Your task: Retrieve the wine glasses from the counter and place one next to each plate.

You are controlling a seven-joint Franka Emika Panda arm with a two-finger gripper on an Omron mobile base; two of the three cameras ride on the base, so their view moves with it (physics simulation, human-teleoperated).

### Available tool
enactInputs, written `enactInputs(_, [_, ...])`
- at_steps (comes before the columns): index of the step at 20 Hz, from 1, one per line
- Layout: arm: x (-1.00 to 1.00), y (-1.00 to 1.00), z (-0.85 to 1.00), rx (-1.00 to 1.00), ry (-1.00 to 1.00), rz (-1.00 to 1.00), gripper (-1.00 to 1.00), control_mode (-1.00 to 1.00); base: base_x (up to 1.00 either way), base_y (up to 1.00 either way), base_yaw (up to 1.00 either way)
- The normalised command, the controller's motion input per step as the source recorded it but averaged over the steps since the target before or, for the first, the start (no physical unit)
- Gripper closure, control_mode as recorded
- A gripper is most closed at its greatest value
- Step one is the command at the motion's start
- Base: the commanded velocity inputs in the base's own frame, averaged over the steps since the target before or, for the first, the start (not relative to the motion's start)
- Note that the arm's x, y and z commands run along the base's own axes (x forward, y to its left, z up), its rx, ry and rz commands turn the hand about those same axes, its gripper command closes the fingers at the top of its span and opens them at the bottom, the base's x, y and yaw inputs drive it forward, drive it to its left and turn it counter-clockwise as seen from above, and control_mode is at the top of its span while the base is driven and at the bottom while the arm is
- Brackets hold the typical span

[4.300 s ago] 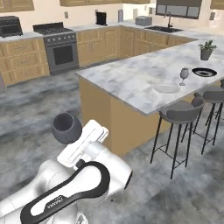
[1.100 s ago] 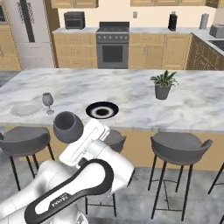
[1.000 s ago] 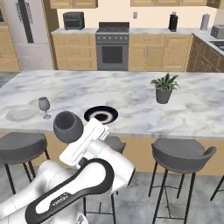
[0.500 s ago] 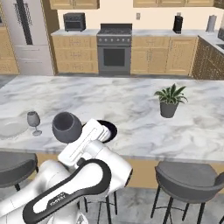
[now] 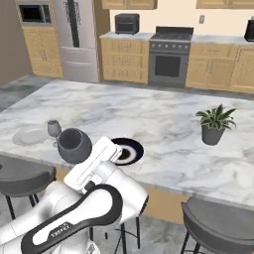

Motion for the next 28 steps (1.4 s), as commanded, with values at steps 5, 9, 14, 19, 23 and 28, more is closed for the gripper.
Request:
enactInputs(5, [0.0, 0.0, 0.0, 0.0, 0.0, 0.0, 1.0, 1.0, 0.19, -0.6, 0.49])
enactInputs(9, [0.0, 0.0, 0.0, 0.0, 0.0, 0.0, 1.0, 1.0, 0.12, -0.58, 0.49])
enactInputs(14, [0.0, 0.0, 0.0, 0.0, 0.0, 0.0, 1.0, 1.0, 0.37, -0.67, 0.29])
enactInputs(19, [0.49, -0.79, -0.33, 0.0, 0.01, 0.19, 1.0, -1.0, 0.0, 0.0, 0.0])
enactInputs(23, [0.36, -0.78, -0.41, -0.07, 0.12, 0.12, 1.0, -1.0, 0.0, 0.0, 0.0])
enactInputs(28, [0.16, -0.6, -0.34, -0.27, 0.03, 0.02, 1.0, -1.0, 0.0, 0.0, 0.0])
